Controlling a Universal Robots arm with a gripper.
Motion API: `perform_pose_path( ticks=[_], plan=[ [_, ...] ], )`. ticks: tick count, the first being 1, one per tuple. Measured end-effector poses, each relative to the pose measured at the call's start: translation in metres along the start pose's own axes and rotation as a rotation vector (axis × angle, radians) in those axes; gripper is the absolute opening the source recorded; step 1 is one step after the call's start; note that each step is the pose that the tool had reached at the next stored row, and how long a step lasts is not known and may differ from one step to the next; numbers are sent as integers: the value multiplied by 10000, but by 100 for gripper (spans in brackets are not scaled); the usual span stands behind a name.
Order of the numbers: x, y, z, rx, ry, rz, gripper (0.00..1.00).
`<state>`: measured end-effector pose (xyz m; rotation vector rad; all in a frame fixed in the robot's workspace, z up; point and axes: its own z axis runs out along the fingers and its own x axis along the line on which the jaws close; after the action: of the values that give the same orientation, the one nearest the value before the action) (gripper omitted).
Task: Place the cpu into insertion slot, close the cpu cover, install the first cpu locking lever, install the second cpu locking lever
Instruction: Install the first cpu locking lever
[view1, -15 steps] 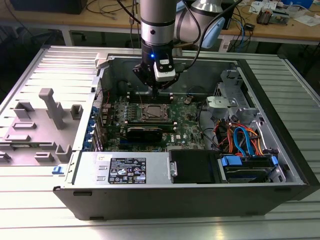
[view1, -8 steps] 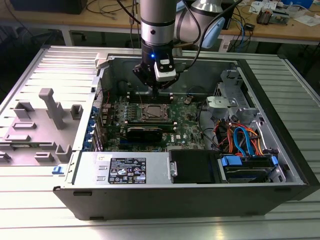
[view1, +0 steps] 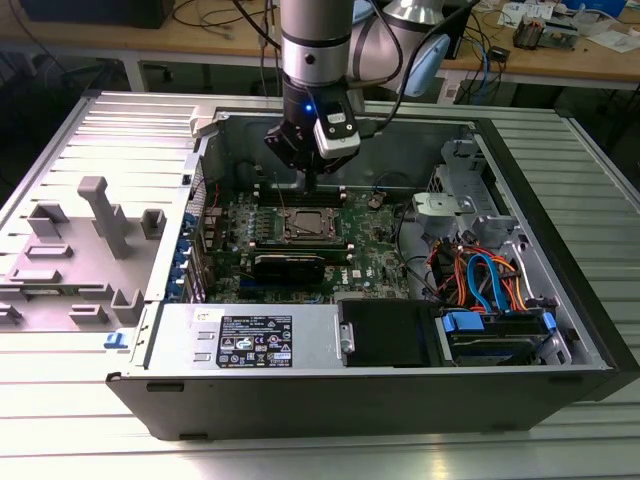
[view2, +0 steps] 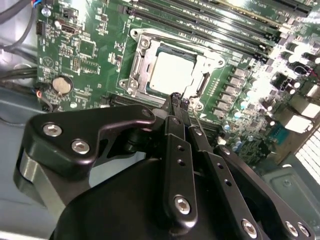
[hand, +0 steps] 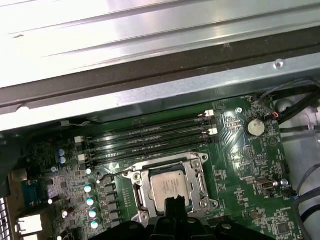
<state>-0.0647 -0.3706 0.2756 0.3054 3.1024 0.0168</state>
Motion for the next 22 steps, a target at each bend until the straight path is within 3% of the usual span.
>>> perform_pose_path(
  ticks=[4, 9, 15, 22],
  plan=[
    [16, -3, -1, -15, 7, -339, 11],
    [27, -6, 9, -49, 21, -1197, 11],
    [170, -34, 12, -52, 18, -1285, 11],
    [194, -39, 11, -51, 18, -1286, 11]
  ],
)
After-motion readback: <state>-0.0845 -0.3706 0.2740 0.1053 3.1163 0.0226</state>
